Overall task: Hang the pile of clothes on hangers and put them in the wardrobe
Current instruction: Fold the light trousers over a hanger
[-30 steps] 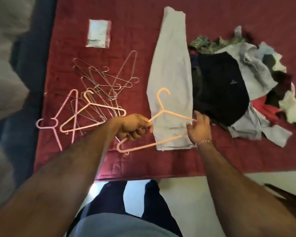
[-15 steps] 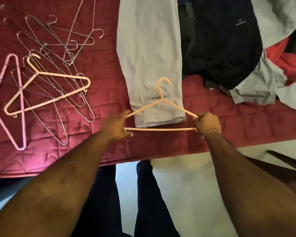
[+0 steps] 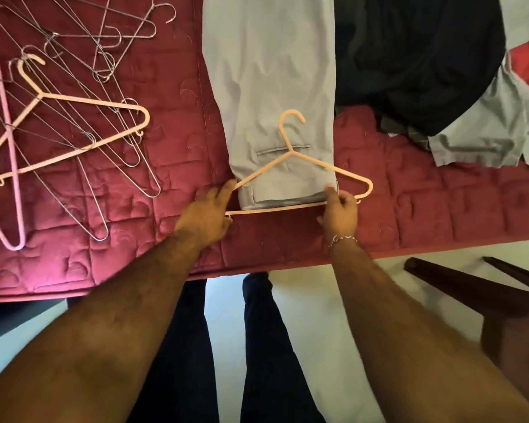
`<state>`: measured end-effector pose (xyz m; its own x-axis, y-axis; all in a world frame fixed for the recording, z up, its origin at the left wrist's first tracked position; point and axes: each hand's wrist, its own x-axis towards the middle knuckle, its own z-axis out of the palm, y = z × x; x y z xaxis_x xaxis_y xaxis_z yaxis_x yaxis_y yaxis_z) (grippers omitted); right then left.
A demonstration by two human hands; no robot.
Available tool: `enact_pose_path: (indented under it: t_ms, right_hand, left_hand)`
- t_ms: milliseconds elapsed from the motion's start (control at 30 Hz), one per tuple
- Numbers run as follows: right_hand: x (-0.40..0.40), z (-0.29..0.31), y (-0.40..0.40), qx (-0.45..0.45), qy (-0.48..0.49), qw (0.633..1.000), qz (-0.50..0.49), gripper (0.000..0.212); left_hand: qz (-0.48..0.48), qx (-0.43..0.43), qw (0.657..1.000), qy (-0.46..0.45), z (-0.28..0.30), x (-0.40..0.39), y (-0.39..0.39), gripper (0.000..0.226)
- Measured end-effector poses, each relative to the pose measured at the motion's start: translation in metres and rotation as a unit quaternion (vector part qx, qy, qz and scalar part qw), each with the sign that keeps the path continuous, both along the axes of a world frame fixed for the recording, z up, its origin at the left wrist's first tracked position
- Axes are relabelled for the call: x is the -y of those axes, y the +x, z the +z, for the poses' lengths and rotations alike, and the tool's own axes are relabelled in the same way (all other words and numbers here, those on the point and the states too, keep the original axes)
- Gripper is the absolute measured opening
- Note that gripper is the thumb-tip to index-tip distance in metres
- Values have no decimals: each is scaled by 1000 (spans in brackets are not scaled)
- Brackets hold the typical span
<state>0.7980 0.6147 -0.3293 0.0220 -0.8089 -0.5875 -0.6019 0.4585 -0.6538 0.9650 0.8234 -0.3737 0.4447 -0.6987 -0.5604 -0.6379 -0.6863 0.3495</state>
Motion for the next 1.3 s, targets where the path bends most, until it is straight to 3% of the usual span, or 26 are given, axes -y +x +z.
enact_pose_path:
  t_ms: [33,100,167,300,400,500,567,667,800,933,1100,1300]
  right_hand:
    - [-2,-5,1,28,59,998,-23,43]
    - [-3,-14,9,11,82,996,-30,94]
    - [2,-20,18,-73,61,995,13,108]
    - [26,-40,19,-154,97,982,44,104]
    - [34,-25,23,-107,119,987,21,57]
    - [23,0,38,17,165,983,-77,21]
    - [11,6,44,104,194,964,-148,27]
    - [-3,7,43,134,187,956,-183,42]
    - [-7,13,42,184,236,929,-216,34]
    - [-7,22,37,190,240,932,-195,30]
    - [-16,31,13,174,270,932,-166,33]
    - [-42,46,-27,186,286,935,-97,40]
  left_hand:
    - [3,-1,1000,-2,1,0,1,95]
    - [7,-1,1000,-6,2,2,1,96]
    - [11,0,1000,-1,2,5,1,92]
    - [25,4,1000,11,3,13,0,84]
    - [36,3,999,8,5,13,-1,78]
    - [63,-3,998,-5,6,14,0,64]
    - [75,4,997,-13,8,16,5,53]
    - [78,28,996,-14,11,24,20,50]
    - [59,89,994,17,12,31,46,47]
    - [120,93,988,-9,14,37,64,56]
    - [240,128,960,-66,33,62,96,45]
    - [195,209,950,-124,60,99,152,37]
